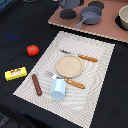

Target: Interact with the objects in diverse but meaningful ways.

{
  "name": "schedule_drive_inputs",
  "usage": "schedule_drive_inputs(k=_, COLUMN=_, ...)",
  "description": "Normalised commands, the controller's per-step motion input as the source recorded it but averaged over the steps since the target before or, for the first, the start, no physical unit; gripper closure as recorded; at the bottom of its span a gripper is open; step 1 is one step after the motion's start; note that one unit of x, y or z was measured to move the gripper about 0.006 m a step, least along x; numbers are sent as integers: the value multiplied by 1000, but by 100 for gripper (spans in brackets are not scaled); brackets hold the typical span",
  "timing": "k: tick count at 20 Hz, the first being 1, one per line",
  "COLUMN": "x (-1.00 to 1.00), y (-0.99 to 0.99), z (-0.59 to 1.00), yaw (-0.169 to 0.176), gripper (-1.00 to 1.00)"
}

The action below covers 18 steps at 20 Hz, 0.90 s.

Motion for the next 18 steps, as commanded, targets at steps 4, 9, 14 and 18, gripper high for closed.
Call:
schedule_drive_inputs(k=4, x=181, y=273, z=-191, yaw=0, gripper=100)
schedule_drive_inputs(k=9, x=94, y=338, z=-204, yaw=5, gripper=100)
schedule_drive_inputs(k=14, x=97, y=361, z=-204, yaw=9, gripper=100)
schedule_drive_inputs(k=18, x=83, y=291, z=-212, yaw=5, gripper=100)
